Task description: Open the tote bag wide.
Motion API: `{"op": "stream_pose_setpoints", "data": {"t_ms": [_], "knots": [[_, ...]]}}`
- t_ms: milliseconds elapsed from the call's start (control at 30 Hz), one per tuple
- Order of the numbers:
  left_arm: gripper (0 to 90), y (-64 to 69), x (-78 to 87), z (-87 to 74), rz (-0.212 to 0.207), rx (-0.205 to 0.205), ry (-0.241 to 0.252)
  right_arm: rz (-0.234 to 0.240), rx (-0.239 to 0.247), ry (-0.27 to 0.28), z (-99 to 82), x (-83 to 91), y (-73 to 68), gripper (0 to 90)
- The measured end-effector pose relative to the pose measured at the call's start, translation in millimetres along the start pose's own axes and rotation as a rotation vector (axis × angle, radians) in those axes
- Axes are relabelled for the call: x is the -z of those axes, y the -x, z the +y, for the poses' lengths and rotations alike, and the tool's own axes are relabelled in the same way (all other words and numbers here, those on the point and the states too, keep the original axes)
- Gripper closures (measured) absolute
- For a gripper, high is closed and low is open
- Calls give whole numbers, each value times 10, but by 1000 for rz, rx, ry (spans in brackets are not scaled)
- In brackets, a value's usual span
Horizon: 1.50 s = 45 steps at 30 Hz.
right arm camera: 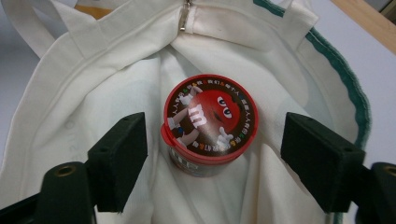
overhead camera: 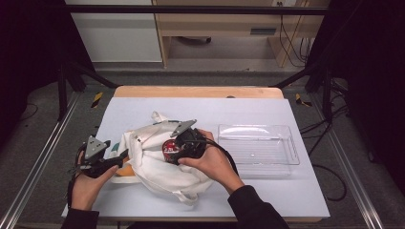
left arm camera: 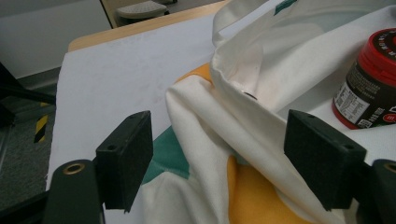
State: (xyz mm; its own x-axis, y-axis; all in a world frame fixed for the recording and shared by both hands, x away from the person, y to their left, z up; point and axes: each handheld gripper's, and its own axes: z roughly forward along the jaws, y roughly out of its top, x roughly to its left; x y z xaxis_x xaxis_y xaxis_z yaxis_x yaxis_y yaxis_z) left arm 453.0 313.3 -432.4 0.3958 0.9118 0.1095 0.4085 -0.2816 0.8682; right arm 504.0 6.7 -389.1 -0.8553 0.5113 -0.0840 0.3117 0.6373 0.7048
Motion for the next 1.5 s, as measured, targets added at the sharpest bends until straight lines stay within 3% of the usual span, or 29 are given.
{"op": "stream_pose_setpoints", "data": {"t_ms": [167, 400, 867, 1500], "knots": [[209, 12, 35, -71, 10, 13, 6, 9, 3, -16, 41, -104, -1, 134], [187, 19, 54, -126, 6, 20, 10, 24, 27, -36, 109, -224, -9, 130], [179, -8, 51, -137, 17, 23, 8, 53, 4, -101, 85, -413, 70, 136], [175, -3, 45, -134, 9, 26, 5, 75, 20, -163, 92, -553, 78, 177]]}}
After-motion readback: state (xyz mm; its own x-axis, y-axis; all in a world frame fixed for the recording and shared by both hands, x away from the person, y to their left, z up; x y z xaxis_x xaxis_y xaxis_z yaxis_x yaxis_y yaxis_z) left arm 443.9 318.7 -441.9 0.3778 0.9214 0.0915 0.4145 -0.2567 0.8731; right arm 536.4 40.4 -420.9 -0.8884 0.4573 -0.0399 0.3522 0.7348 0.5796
